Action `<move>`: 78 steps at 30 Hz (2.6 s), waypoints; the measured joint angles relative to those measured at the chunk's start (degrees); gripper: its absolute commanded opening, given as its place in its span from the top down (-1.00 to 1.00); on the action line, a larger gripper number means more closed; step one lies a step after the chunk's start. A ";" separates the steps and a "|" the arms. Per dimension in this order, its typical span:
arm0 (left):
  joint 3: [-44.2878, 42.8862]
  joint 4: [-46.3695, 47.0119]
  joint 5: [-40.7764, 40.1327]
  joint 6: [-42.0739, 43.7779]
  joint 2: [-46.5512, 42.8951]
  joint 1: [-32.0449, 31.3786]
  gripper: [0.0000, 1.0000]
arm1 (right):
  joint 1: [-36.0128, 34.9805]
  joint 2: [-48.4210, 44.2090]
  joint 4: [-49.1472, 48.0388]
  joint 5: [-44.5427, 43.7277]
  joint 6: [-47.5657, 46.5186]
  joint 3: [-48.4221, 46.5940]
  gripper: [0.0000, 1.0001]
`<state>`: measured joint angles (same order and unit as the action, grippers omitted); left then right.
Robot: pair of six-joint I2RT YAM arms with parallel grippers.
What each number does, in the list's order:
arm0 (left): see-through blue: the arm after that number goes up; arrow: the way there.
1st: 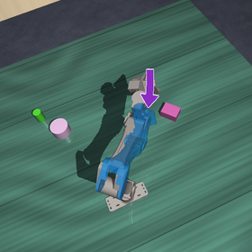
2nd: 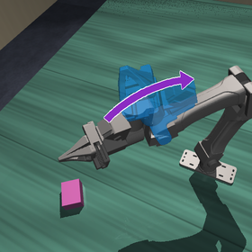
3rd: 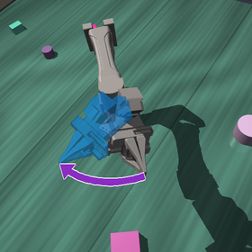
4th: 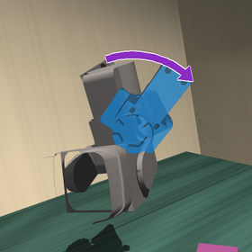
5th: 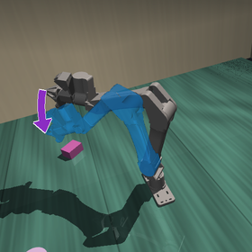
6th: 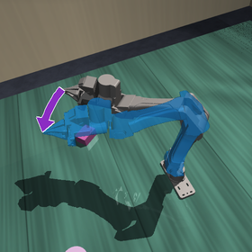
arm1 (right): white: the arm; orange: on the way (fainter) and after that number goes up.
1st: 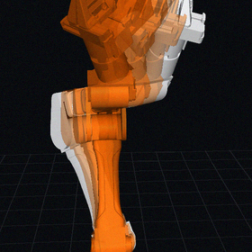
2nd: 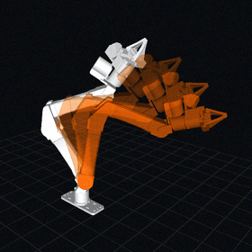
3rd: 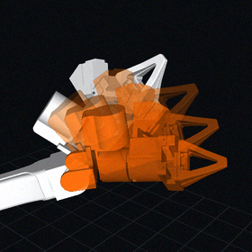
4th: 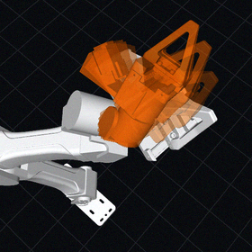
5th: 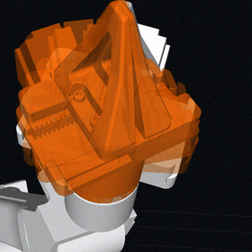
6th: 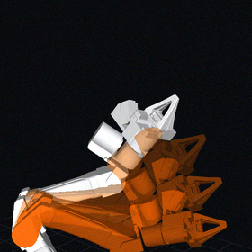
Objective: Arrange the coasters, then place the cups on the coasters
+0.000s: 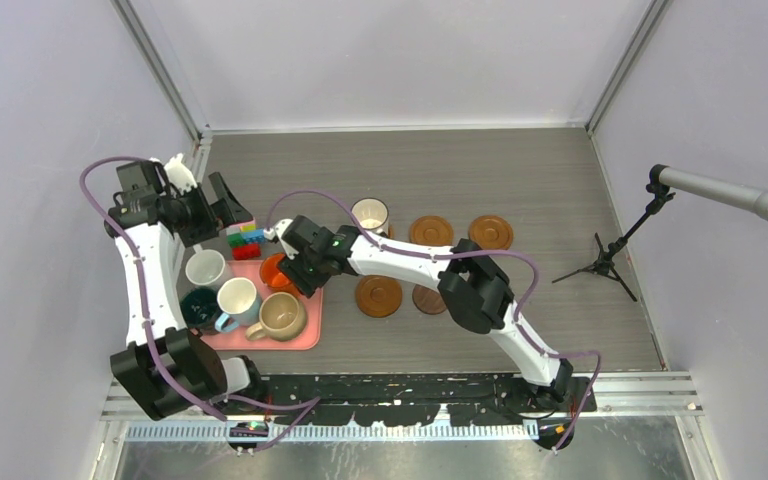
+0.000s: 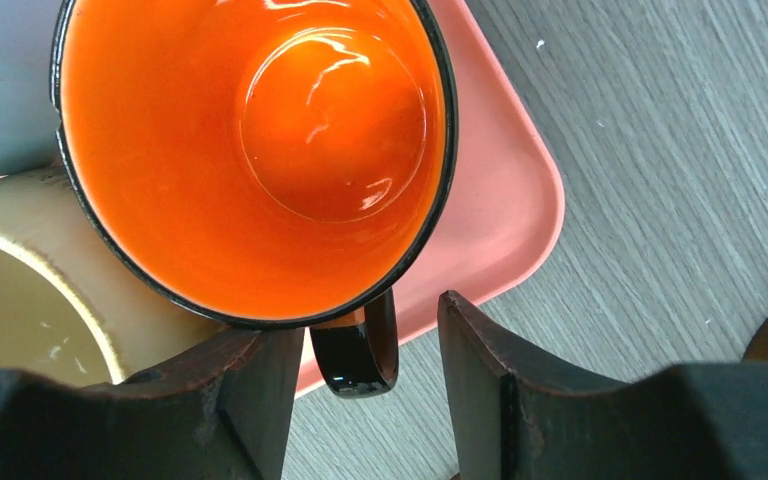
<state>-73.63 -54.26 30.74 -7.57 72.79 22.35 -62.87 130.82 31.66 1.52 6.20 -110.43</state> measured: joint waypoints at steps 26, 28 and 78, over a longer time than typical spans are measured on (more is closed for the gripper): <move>0.02 0.44 1.36 -2.73 2.10 3.32 -0.99 | -0.83 -6.95 0.07 -2.99 -1.03 7.30 1.00; 0.02 0.46 1.20 -2.73 2.10 3.32 -0.99 | -0.83 -10.86 -0.09 -4.24 -0.74 11.04 0.99; -0.04 0.96 -11.52 -2.71 4.55 3.34 -0.99 | -5.38 -43.34 -11.13 -25.99 13.68 53.81 0.99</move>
<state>-73.67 -53.30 19.22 -10.28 77.34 25.69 -68.25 87.48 20.53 -24.47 19.88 -56.62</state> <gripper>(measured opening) 0.996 0.245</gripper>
